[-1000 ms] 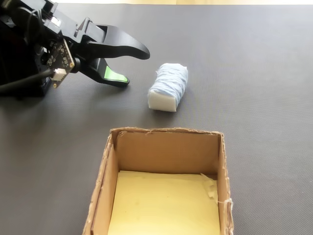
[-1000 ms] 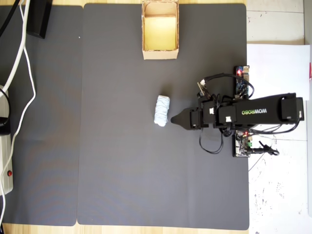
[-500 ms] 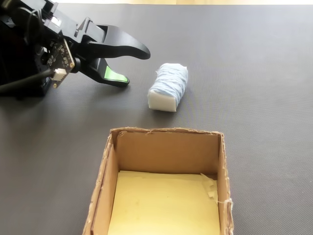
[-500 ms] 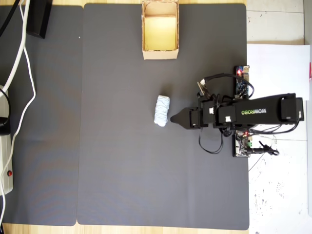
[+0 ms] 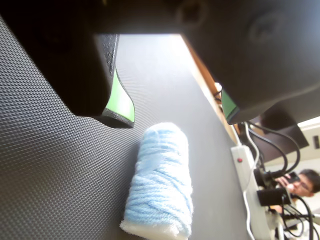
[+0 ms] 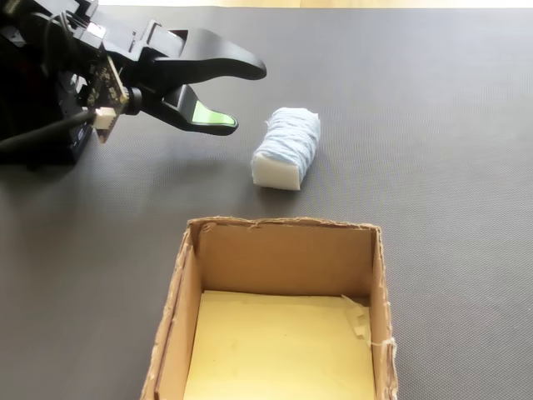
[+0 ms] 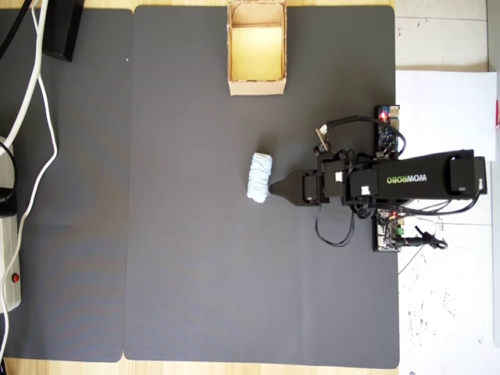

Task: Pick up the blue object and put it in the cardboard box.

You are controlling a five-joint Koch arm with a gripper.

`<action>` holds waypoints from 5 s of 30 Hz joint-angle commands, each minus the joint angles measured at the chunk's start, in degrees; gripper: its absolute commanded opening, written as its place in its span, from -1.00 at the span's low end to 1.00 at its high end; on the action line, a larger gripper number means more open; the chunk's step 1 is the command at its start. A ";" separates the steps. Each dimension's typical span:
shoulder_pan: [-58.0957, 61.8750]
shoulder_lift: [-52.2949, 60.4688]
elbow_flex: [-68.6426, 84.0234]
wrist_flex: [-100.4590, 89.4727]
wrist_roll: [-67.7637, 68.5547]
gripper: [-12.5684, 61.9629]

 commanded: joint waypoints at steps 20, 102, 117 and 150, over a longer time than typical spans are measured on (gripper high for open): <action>4.22 -3.96 -24.52 24.96 -0.97 0.25; 17.49 -11.60 -21.88 -13.45 1.14 -0.71; 32.61 -17.75 -34.63 -18.28 -2.20 -0.71; 46.58 -33.66 -58.27 8.44 1.23 0.17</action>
